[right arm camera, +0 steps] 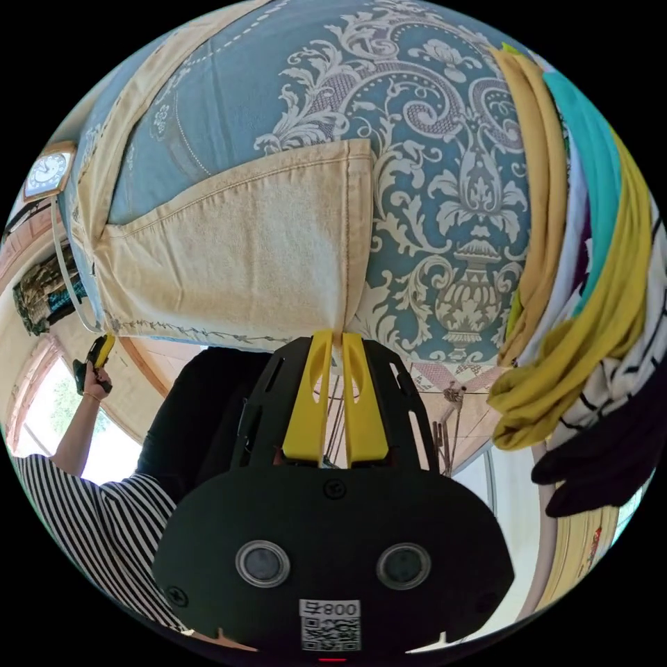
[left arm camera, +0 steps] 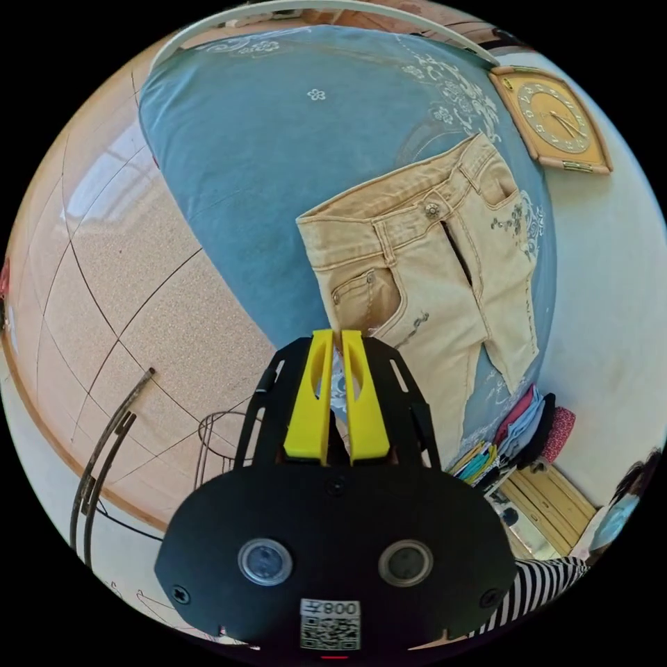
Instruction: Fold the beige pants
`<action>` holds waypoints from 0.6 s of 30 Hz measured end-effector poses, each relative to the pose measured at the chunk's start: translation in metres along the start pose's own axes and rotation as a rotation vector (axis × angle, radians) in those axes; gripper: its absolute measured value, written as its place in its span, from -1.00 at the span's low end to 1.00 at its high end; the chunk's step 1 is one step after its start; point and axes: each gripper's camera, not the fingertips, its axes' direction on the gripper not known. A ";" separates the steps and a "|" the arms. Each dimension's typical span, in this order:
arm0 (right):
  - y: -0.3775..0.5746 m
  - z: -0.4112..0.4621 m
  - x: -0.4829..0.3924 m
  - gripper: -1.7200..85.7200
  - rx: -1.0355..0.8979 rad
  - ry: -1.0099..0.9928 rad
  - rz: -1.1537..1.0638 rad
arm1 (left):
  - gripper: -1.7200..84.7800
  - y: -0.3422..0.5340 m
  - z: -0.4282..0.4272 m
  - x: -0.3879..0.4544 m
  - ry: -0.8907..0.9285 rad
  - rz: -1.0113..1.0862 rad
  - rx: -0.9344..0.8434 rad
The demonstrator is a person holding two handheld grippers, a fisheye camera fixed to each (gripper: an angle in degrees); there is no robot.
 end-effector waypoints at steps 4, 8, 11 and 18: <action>0.003 -0.034 -0.005 -0.83 0.085 0.030 0.038 | -0.92 0.006 -0.033 0.015 -0.019 0.067 0.077; -0.021 -0.077 -0.021 -0.77 0.232 -0.054 0.003 | -0.90 -0.004 -0.049 0.053 0.088 0.192 0.140; -0.062 -0.115 -0.052 -0.76 0.342 -0.122 -0.122 | -0.90 -0.024 -0.040 0.115 0.116 0.409 0.106; -0.154 -0.175 -0.144 -0.80 0.451 -0.042 -0.404 | -0.94 -0.088 0.014 0.272 0.028 0.746 0.077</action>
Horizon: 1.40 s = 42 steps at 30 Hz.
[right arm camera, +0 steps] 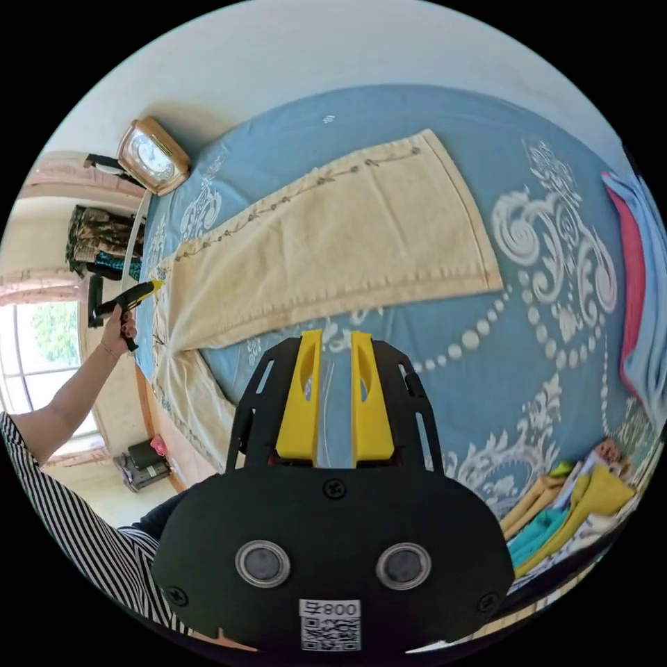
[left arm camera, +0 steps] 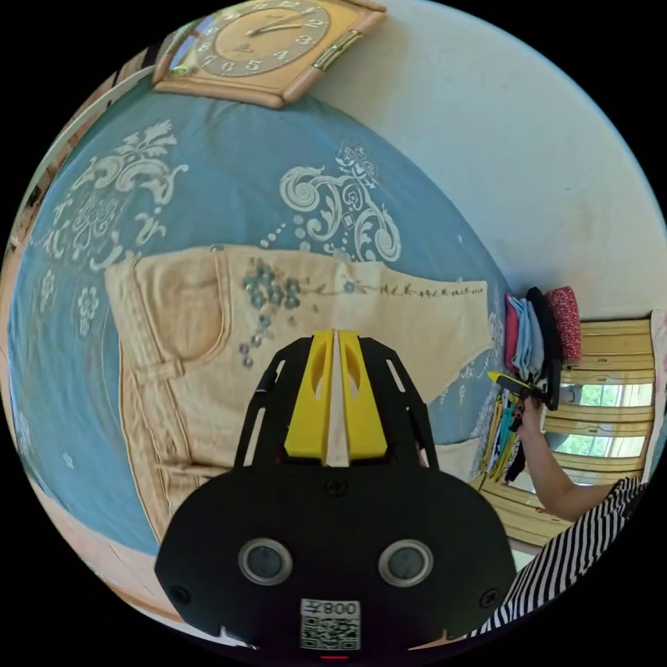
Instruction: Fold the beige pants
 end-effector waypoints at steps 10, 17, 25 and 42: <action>-0.032 -0.023 0.021 -0.80 0.068 0.083 0.106 | -0.95 -0.029 0.023 0.017 -0.006 -0.051 -0.006; -0.054 -0.049 0.075 -0.72 0.113 0.103 0.299 | -0.94 -0.022 0.024 0.071 0.060 0.115 0.034; -0.079 -0.039 0.049 -0.84 0.089 0.203 0.234 | -0.89 -0.027 0.068 0.158 0.143 0.336 -0.042; -0.052 -0.045 0.050 -0.94 0.128 -0.034 0.250 | -0.92 0.024 0.137 0.270 -0.107 0.813 -0.285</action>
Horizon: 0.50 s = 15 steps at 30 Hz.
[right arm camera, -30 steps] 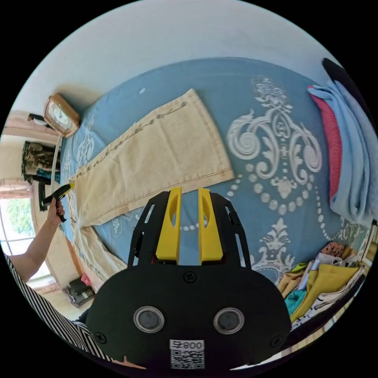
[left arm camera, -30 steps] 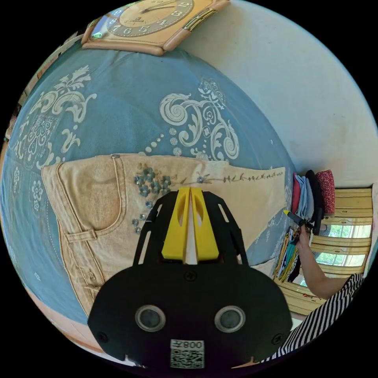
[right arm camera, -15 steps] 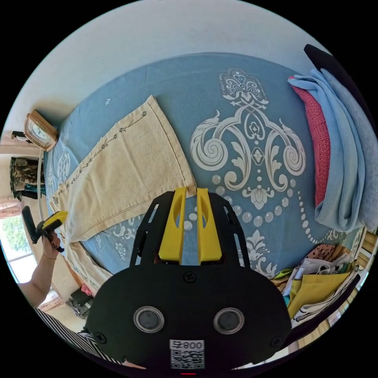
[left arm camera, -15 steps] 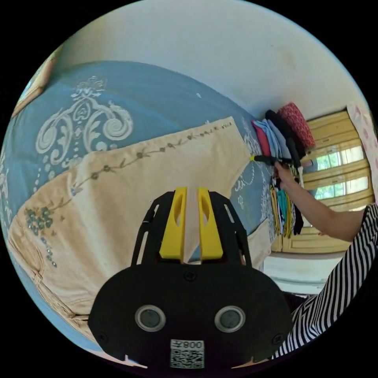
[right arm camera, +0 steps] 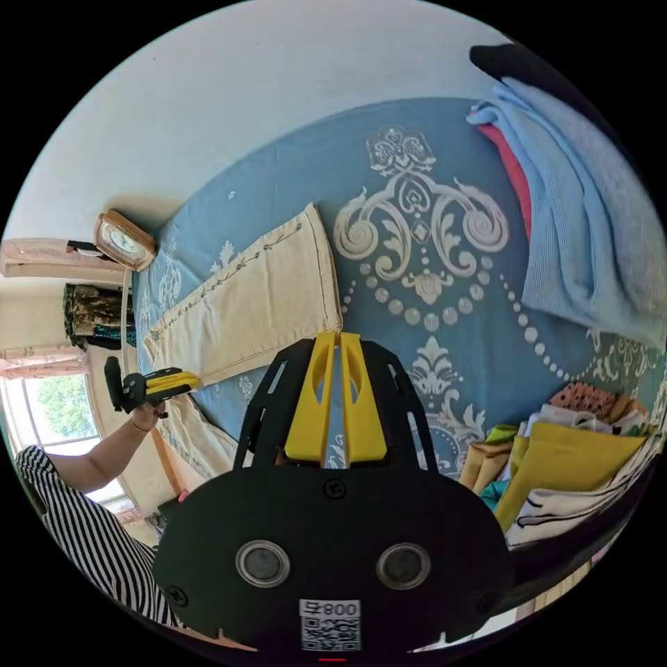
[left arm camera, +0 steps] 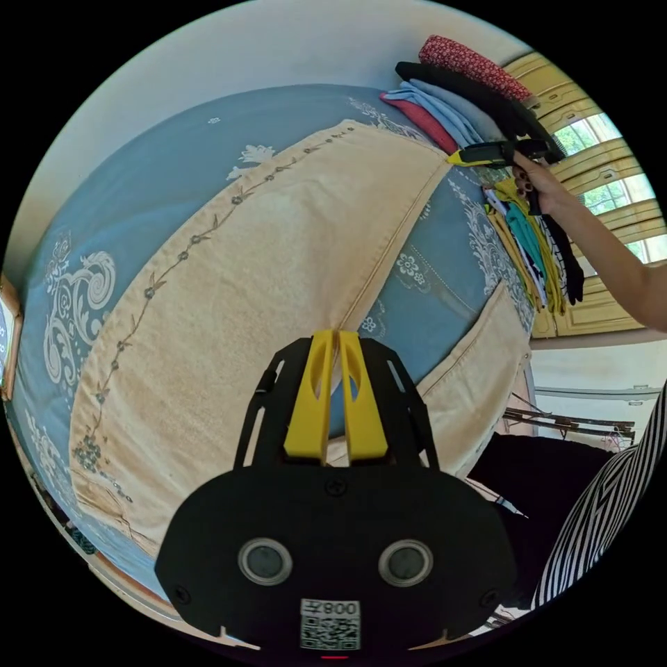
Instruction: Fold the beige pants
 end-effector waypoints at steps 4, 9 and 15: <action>0.004 0.037 0.006 -0.94 -0.059 -0.011 0.070 | -0.91 0.001 0.017 -0.007 0.054 -0.057 -0.021; -0.002 0.062 0.000 -0.94 -0.077 -0.055 0.087 | -0.90 0.012 0.008 -0.011 0.102 -0.094 0.030; 0.009 0.069 -0.019 -0.95 0.058 -0.081 0.139 | -0.91 0.064 -0.028 -0.030 0.109 -0.299 0.142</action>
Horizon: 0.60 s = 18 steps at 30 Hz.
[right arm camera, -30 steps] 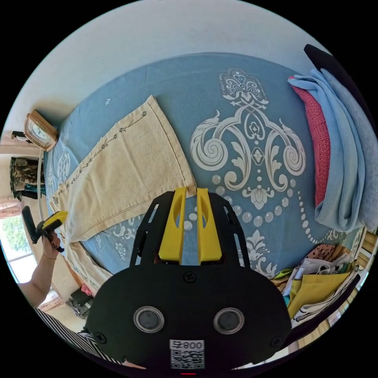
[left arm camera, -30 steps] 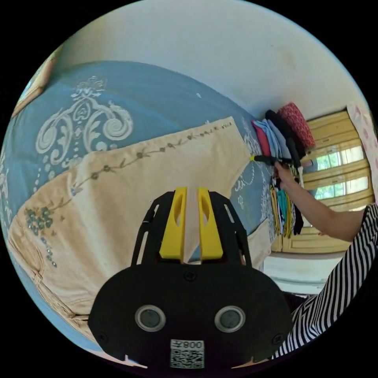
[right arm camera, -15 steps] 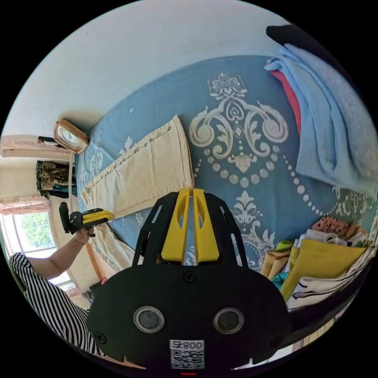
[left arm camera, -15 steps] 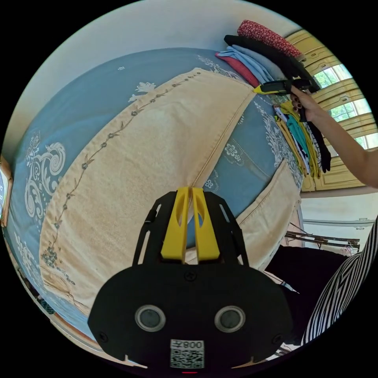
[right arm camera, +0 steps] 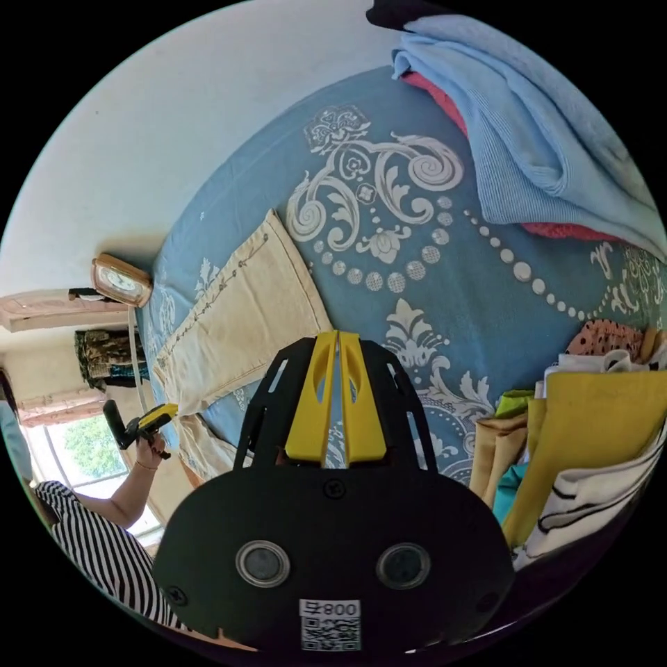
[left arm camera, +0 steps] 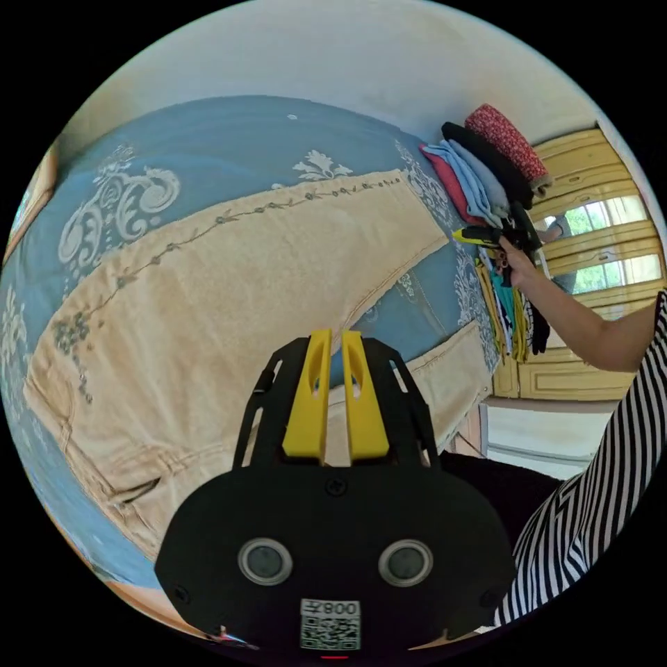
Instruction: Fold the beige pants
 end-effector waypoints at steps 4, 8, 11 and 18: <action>0.010 0.043 -0.069 -0.95 -0.080 0.009 -0.223 | -0.93 0.057 -0.029 -0.041 -0.179 -0.276 0.009; 0.030 0.104 -0.149 -0.93 -0.234 -0.070 -0.482 | -0.95 0.108 -0.043 -0.079 -0.299 -0.533 -0.017; 0.055 0.157 -0.220 -0.88 -0.343 -0.121 -0.690 | -0.95 0.141 -0.050 -0.108 -0.308 -0.711 0.033; 0.110 0.263 -0.385 -0.81 -0.407 -0.278 -1.057 | -0.95 0.184 -0.036 -0.155 -0.231 -0.901 0.168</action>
